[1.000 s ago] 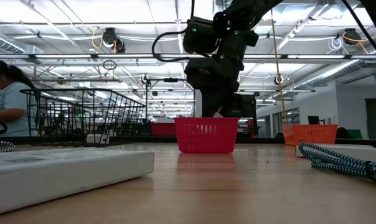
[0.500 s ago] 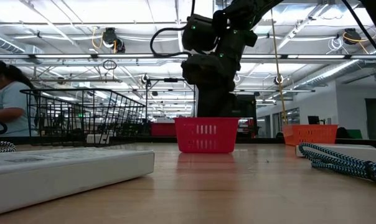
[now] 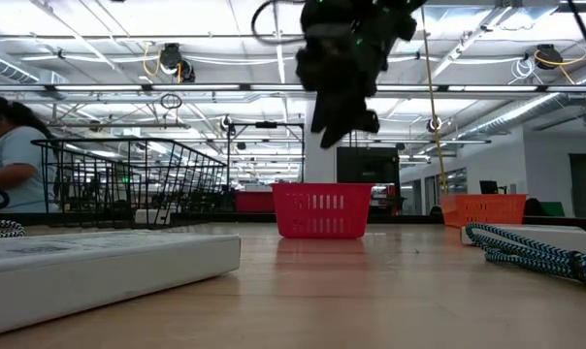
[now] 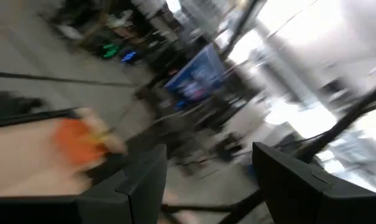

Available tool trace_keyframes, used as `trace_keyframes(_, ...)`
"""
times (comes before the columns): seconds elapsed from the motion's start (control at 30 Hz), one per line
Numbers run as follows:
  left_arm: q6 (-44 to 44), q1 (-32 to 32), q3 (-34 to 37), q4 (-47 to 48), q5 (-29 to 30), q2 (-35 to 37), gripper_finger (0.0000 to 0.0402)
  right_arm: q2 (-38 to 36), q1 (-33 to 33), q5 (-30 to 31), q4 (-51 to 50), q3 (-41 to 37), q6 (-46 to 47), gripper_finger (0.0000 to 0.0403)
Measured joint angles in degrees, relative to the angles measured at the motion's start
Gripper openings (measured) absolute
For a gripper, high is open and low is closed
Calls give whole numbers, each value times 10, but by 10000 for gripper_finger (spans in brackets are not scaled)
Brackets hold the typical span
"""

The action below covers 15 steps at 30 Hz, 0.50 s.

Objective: Pick and place items into bin
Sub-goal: Put the white charger adapter into the red bin

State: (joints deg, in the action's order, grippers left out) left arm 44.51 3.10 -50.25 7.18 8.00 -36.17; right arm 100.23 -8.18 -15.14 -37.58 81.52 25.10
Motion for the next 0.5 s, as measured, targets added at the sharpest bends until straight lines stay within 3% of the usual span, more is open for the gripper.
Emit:
trace_keyframes(0.23,-101,60,-122,229,9,-55,239,-85,22,49,-9,0,17,146)
trace_keyframes(0.5,-311,147,-273,471,29,-191,239,-143,67,105,-32,-15,51,136)
